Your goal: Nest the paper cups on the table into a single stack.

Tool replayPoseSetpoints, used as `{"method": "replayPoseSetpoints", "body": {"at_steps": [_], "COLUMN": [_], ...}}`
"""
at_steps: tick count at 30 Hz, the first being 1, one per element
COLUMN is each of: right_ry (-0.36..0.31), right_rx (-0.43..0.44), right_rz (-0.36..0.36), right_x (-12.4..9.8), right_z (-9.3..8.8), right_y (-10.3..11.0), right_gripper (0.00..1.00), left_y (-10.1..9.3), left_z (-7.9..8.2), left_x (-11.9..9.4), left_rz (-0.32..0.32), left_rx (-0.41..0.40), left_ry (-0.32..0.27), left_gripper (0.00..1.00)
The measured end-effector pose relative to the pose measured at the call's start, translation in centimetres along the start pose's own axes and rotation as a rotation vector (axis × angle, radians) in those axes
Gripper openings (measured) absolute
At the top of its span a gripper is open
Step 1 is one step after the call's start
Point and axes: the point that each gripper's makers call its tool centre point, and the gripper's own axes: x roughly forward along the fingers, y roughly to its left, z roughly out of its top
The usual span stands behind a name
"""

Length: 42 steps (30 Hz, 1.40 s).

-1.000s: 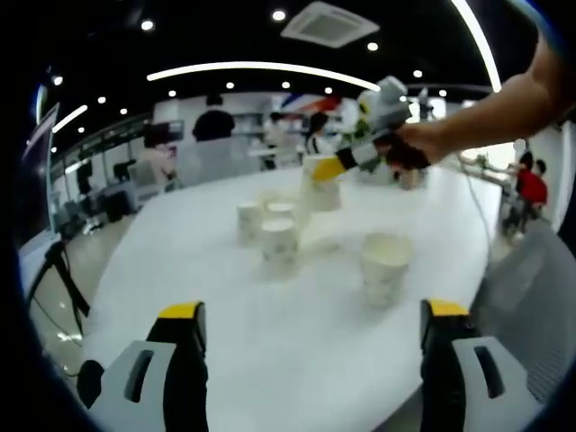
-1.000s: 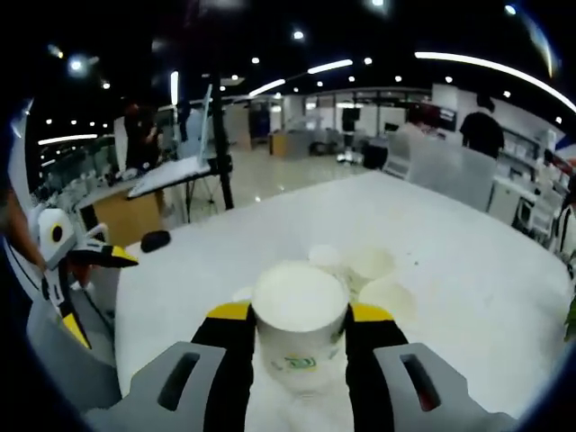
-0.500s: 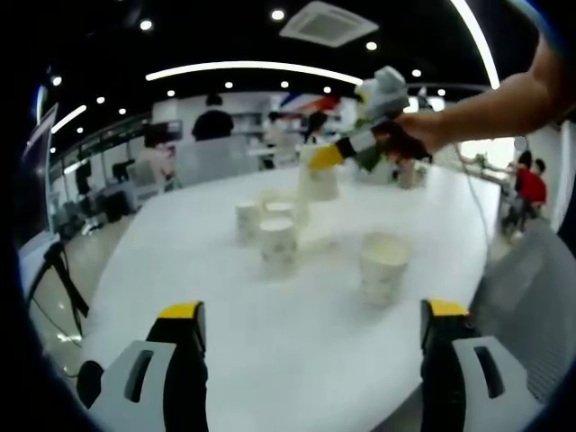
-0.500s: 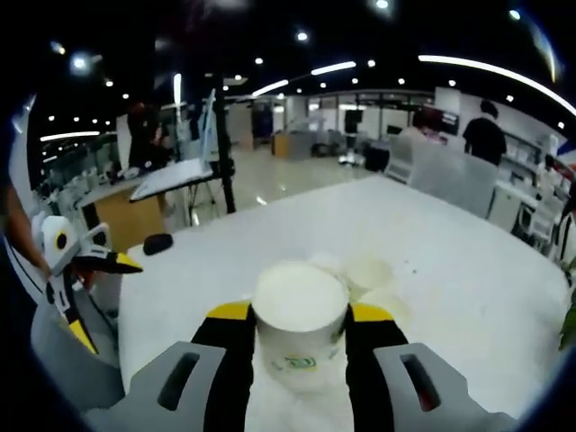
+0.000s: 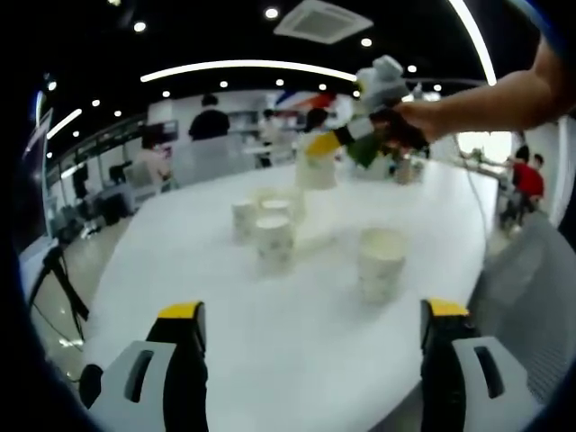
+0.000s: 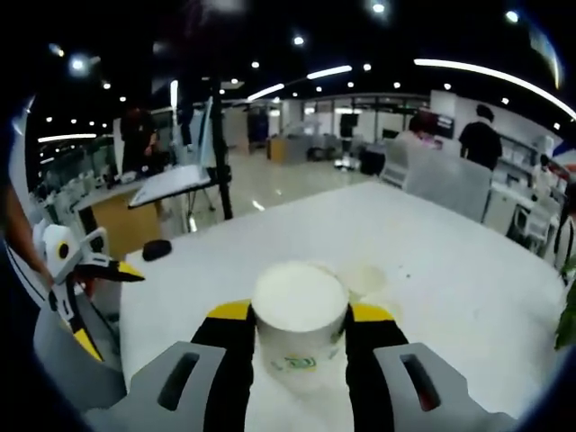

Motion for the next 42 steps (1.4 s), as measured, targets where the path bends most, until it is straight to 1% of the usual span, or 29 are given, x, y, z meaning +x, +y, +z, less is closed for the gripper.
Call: {"method": "replayPoseSetpoints", "body": {"at_steps": [6, 14, 23, 27, 32, 34, 36, 38, 40, 42], "right_ry": [-0.01, -0.015, -0.023, -0.036, -0.041, -0.045, -0.05, -0.055, -0.058, -0.056], "right_rx": [-0.005, -0.007, 0.004, 0.003, 0.002, -0.001, -0.009, -0.011, -0.008, -0.007], "right_rz": [0.006, 0.014, 0.018, 0.01, 0.013, 0.019, 0.027, 0.033, 0.042, 0.05], "right_x": [-0.3, -0.8, -1.7, -2.1, -2.5, -2.6, -2.8, -3.1, -3.4, -3.5], "right_z": [0.4, 0.4, 0.6, 0.9, 1.1, 1.2, 1.5, 1.6, 1.7, 1.7], "right_y": [0.9, 1.8, 3.2, 3.5, 4.1, 4.4, 4.8, 5.2, 5.5, 5.9], "right_gripper": [0.37, 0.37, 0.37, 0.37, 0.37, 0.37, 0.37, 0.37, 0.37, 0.37], "left_y": [-0.1, -0.2, -0.7, -0.7, -0.1, -0.1, -0.2, -0.6, -0.7, -0.7], "left_z": [0.0, 0.0, -0.5, 0.0, 0.4, 0.7, 0.7, 0.6, 0.7, 0.6], "left_x": [0.0, -0.1, 0.0, -0.2, -0.4, -0.5, -0.5, -0.5, -0.6, -0.6], "left_rz": [-0.003, -0.007, -0.031, -0.042, -0.013, -0.014, -0.021, -0.045, -0.045, -0.045], "left_rx": [-0.003, -0.013, -0.024, -0.046, -0.069, -0.083, -0.084, -0.085, -0.066, -0.064], "left_ry": [0.0, 0.0, 0.024, -0.005, -0.021, -0.034, -0.034, -0.023, -0.028, -0.028], "left_gripper": [0.97, 0.97, 0.96, 0.96, 0.96, 0.96, 0.95, 0.93, 0.94, 0.93]}}
